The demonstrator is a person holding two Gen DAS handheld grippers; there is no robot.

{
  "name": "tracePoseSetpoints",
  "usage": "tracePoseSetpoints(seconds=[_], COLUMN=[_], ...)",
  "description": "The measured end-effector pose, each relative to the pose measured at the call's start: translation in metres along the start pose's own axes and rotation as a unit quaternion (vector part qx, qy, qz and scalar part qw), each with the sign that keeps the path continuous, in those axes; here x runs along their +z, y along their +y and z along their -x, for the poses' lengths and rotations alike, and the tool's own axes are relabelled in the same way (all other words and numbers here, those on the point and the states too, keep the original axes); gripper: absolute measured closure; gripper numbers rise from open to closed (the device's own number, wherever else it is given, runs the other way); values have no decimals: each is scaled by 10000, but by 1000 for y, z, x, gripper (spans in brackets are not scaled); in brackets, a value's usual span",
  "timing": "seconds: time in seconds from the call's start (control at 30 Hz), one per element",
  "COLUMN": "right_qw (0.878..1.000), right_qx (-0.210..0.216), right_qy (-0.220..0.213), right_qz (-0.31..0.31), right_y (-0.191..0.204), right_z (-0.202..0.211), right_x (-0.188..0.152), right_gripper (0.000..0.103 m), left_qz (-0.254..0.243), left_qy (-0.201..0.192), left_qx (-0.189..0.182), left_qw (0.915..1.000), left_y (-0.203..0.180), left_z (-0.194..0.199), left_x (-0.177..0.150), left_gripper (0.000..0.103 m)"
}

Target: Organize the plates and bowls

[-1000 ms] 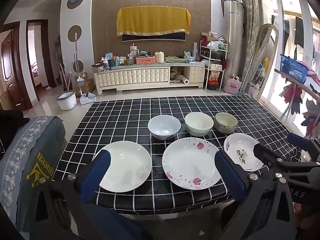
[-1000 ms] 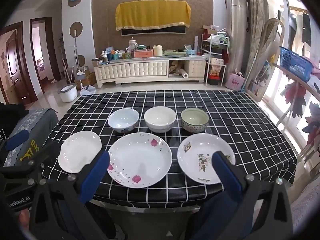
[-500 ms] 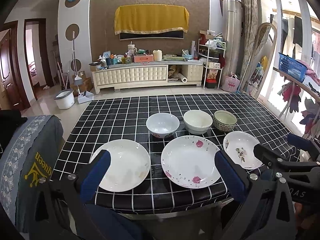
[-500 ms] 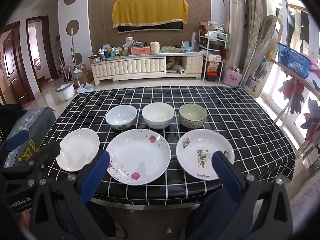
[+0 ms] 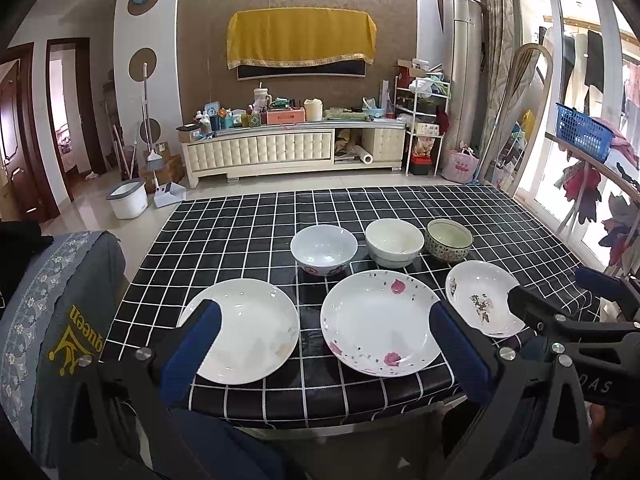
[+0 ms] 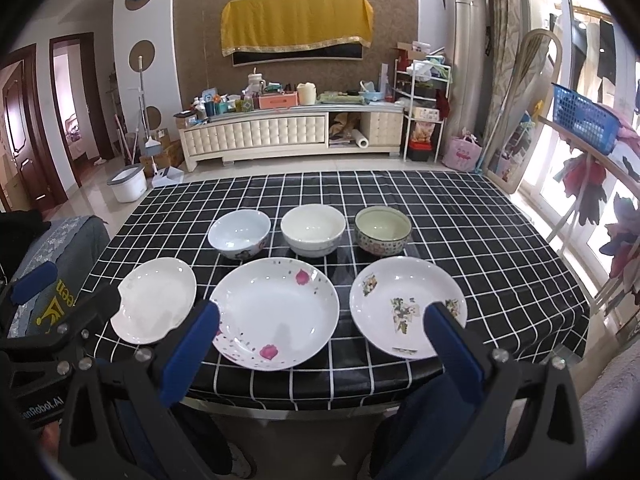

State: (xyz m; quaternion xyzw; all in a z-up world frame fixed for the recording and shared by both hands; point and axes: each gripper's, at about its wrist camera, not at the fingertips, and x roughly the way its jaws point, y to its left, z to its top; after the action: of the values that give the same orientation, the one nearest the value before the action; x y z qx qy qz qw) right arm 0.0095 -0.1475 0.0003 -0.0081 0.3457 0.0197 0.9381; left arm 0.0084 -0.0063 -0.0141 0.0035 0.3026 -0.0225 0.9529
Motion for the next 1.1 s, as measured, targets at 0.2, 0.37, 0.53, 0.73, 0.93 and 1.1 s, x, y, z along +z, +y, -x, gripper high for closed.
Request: tracePoseSetpoints(seconds=[0.2,0.37,0.53,0.73,0.93,1.1], right_qw=[10000,10000,10000,10000,10000,10000], right_qx=[32,35,33,35,39,37], right_qy=[-1,5,4,22,6,37], right_qz=[2,3,3,-7,-13,-8], right_y=[0,-1,-1,-1,-1,-2], right_z=[0,1,1,1,0,-2], right_x=[0,-1,0,0,1,1], right_gripper=[0,0,0,0,0,0], left_qz=[10,15,10,-2,-10,22], left_qy=[-2,3,-5,18,5,23], left_qx=[14,12,7,7,21,16], left_qw=[10000,10000,10000,10000,10000,10000], left_y=[2,2,2,2,3,4], left_z=[0,1,1,2,2,0], left_x=[-1,-1,-2,-1,1,1], left_gripper=[0,0,0,0,0,0])
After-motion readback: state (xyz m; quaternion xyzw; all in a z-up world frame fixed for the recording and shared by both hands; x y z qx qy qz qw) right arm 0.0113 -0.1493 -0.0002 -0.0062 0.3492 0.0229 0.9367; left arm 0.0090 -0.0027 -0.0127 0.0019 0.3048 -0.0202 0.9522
